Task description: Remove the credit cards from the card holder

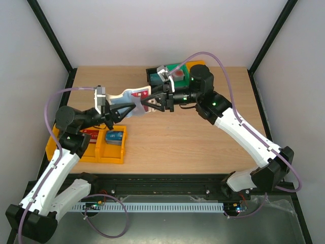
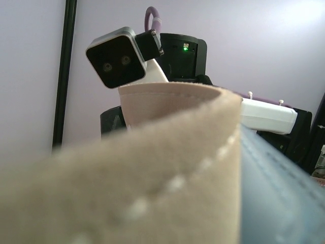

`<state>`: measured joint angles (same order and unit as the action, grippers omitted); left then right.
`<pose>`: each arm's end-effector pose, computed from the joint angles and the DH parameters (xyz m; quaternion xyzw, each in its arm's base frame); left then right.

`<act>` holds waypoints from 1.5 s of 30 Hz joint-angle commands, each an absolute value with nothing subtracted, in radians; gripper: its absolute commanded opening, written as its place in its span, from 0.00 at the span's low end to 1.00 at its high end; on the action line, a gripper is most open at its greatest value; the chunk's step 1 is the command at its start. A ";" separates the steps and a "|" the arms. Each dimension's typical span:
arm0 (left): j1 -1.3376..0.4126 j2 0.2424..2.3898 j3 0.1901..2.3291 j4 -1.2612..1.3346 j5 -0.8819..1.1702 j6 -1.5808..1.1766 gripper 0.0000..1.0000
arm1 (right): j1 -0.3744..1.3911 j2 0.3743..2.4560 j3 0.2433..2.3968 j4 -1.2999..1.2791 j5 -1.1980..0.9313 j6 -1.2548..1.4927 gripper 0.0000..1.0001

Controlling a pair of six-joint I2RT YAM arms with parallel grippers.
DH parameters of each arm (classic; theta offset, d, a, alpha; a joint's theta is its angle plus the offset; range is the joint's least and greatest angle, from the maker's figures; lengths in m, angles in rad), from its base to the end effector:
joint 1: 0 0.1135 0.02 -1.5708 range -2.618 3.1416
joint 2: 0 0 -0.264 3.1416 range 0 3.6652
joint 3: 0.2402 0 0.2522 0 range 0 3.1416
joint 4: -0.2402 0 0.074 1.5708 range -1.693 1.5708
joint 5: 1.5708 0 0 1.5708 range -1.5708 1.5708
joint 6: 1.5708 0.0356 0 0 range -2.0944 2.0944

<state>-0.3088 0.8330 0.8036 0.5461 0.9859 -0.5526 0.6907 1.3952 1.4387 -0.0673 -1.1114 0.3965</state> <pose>0.1534 -0.0801 0.4079 0.3521 0.4895 -0.5342 0.5925 0.2154 0.2194 0.4419 -0.4537 0.5472 0.6300 0.3127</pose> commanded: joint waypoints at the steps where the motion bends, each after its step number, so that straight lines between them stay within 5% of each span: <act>1: -0.321 0.825 0.807 0.545 0.990 -0.514 0.02 | 0.707 1.400 1.449 0.045 -1.158 0.433 0.39; 7: -0.321 0.828 0.806 0.520 0.965 -0.501 0.02 | 0.707 1.400 1.435 0.092 -1.188 0.472 0.02; 11: -0.318 0.826 0.807 0.428 0.837 -0.468 0.06 | 0.707 1.383 1.416 0.106 -1.169 0.475 0.02; 15: -0.299 0.826 0.788 0.332 0.630 -0.456 0.68 | 0.707 1.390 1.419 -0.020 -1.047 0.436 0.02; 19: -0.260 0.822 0.769 0.289 0.572 -0.418 0.86 | 0.716 1.430 1.477 -0.271 -0.844 0.322 0.02; 30: -0.260 0.831 0.751 0.329 0.732 -0.371 0.99 | 0.757 1.448 1.479 -0.319 -0.783 0.290 0.02; 45: -0.244 0.839 0.743 0.138 0.423 -0.349 0.93 | 0.813 1.432 1.507 -0.288 -0.833 0.259 0.02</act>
<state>-0.2539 0.8490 0.7589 0.2249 0.5343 -0.3965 0.7940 1.4586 1.4654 -0.3180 -0.7837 0.2729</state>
